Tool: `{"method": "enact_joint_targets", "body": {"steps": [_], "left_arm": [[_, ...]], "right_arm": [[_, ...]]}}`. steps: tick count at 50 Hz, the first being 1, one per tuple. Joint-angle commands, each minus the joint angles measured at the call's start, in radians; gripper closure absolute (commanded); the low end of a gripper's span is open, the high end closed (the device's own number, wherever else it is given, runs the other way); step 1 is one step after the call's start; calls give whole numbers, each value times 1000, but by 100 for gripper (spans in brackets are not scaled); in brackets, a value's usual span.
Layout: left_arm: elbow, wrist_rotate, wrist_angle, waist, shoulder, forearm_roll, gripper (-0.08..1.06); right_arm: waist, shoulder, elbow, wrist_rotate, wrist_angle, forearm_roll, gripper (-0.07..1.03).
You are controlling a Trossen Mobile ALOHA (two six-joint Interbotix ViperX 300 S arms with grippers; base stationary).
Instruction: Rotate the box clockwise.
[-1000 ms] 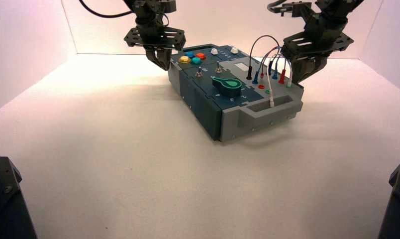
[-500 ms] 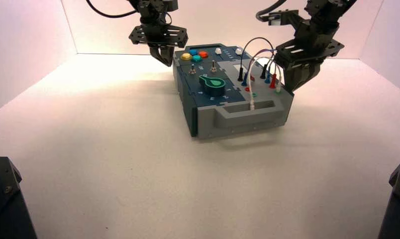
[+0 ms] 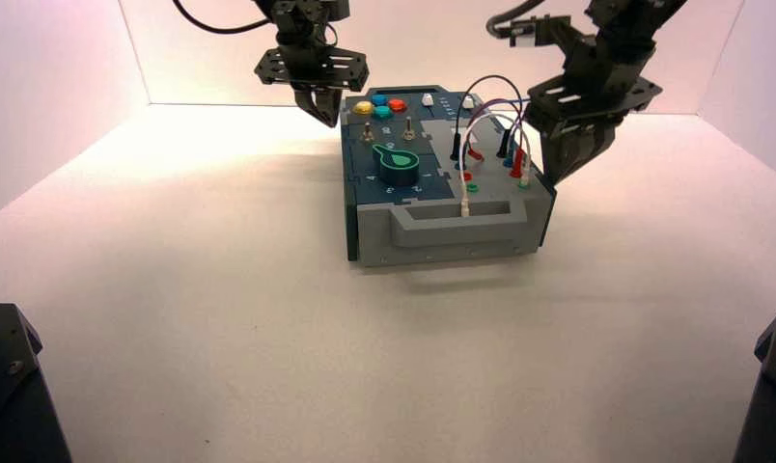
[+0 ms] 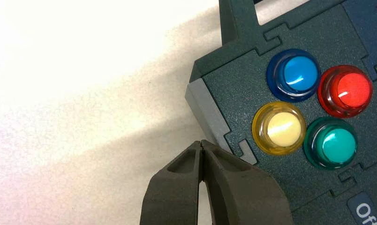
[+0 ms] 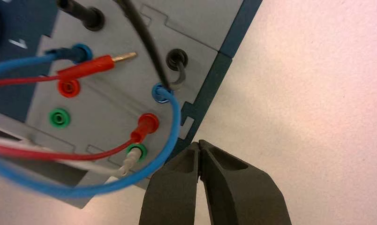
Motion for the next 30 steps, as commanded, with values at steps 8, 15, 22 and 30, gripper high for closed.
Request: {"method": "enact_joint_targets", "body": {"steps": [8,15,22,30], "left_arm": [[29,5,12,-23,-124,6,101],[67,8,28,-3,-170,9,101],[103,9,57,14,-213,9,101],[160,9,61,32,-270,9,101]], "right_arm": [[20,-110,-2,18,25,9,98],[14,-140,0,18,40,8,98],[6,-153,2,20,48,5,98],[-21,-167,2,32,72,6,98]]}}
